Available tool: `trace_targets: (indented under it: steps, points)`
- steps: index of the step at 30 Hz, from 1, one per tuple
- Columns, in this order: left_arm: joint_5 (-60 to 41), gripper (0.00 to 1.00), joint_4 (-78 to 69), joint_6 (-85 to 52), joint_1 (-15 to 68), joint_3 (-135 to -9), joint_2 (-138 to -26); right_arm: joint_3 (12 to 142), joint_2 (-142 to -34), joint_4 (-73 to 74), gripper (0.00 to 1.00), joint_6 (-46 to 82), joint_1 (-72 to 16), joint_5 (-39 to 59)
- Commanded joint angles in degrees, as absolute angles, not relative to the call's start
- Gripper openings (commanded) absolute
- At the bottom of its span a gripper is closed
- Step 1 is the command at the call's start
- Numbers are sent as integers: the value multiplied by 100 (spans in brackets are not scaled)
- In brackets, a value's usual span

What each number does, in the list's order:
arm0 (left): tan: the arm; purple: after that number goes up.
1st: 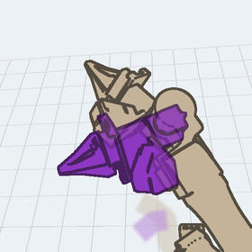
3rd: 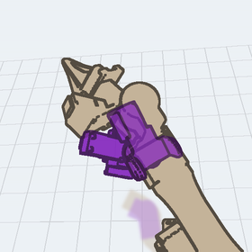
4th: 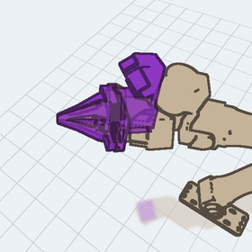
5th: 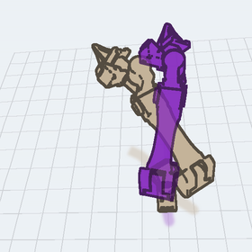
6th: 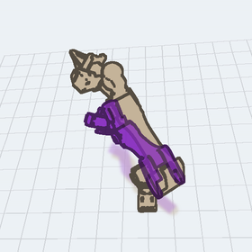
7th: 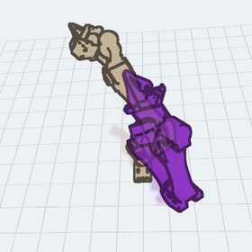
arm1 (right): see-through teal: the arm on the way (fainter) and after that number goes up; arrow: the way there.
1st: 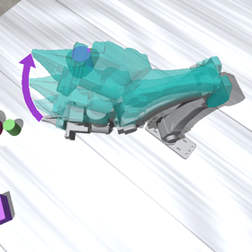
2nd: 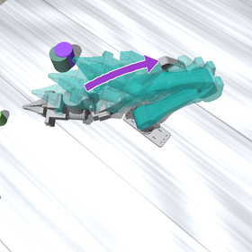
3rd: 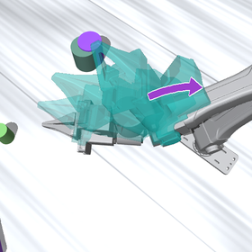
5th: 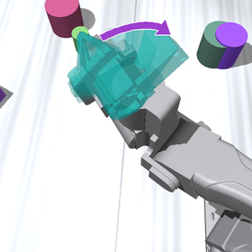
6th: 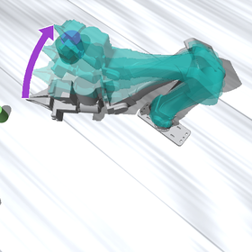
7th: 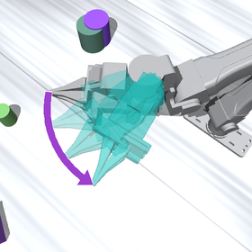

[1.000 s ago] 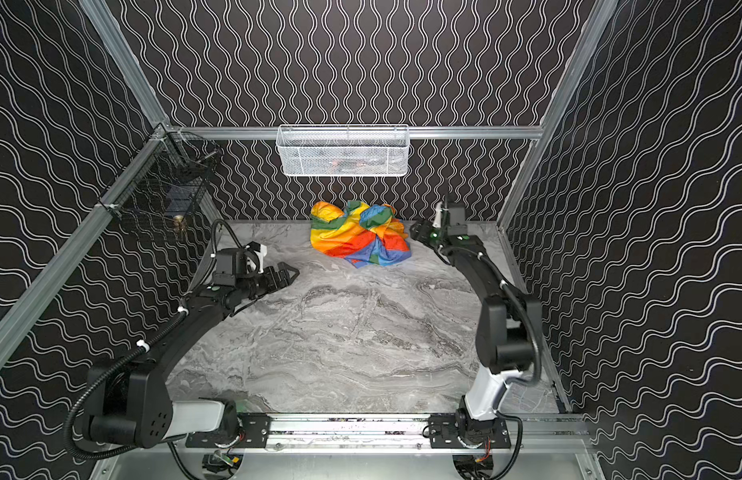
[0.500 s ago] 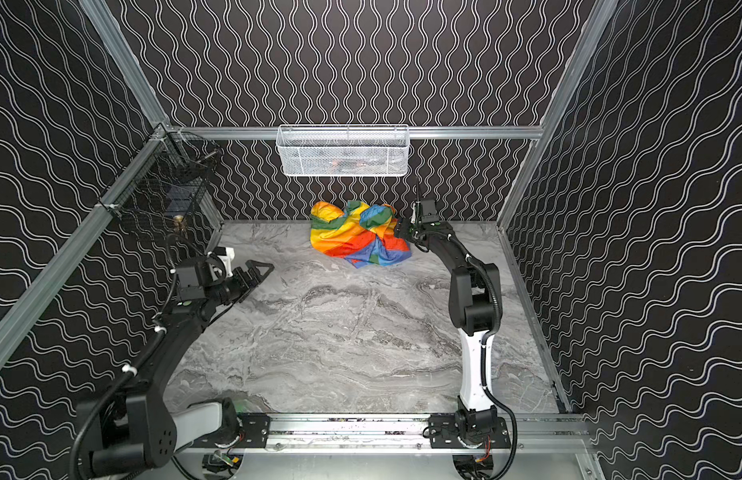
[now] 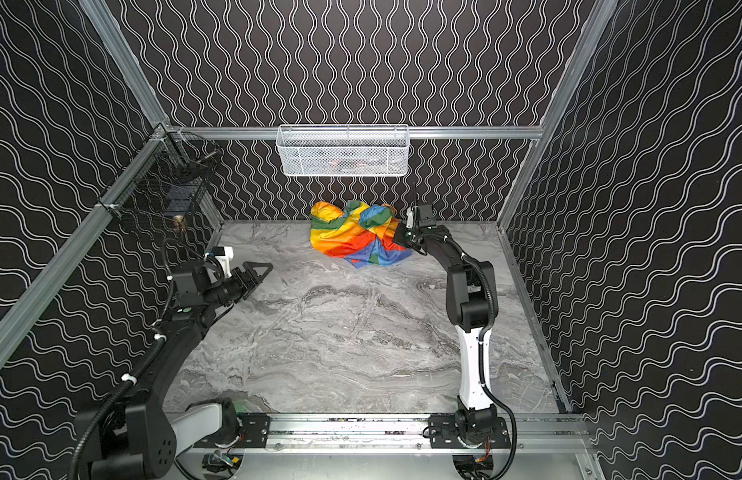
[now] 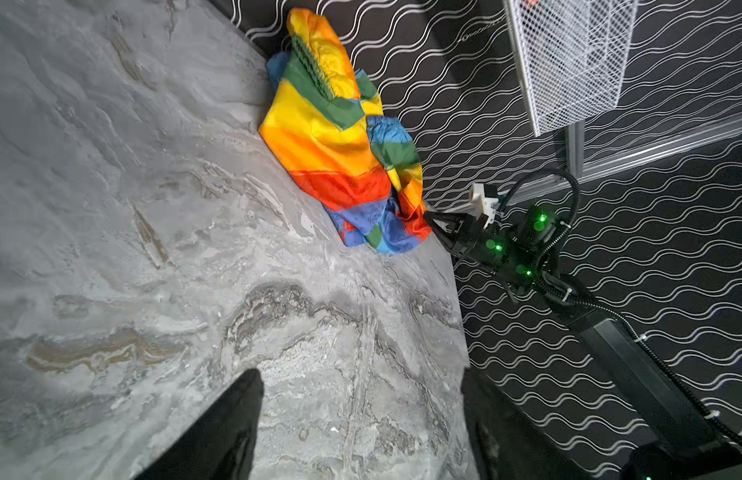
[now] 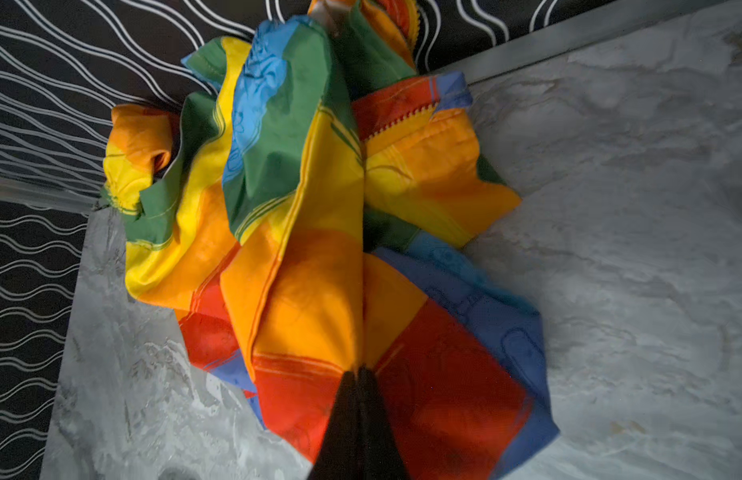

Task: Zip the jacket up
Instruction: 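Grasp the jacket edges with the left and right grippers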

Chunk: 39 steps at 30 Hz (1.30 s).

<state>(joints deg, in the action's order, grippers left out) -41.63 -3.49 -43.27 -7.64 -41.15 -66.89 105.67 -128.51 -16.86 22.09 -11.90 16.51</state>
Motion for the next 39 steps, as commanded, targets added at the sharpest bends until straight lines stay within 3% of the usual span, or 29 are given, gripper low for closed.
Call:
trace_targets:
  steps: [1, 9, 19, 27, 32, 39]
  points:
    - [-4579, 76, -807, -4525, -757, -4076, -6764, 10240, -12462, -1353, 0, 2307, -1222, 2037]
    - [-4159, 72, -613, -4261, -310, -4104, -6720, 9039, -11237, -1125, 0, 2154, -1543, 2155]
    - [-3344, 71, -636, -4144, 1310, -4584, -7703, 7765, -9787, -1350, 0, 2065, -1948, 1952]
    - [-2983, 67, -731, -4167, 1804, -4826, -8302, 6352, -8423, -1372, 0, 2160, -2115, 1888]
    - [-2533, 66, -286, -3983, 1846, -4992, -8423, 5361, -7460, -1562, 0, 2318, -2110, 1418]
    - [-1794, 65, 521, -3712, 1898, -5471, -8739, 4542, -5889, -2298, 0, 2850, -2079, -366]
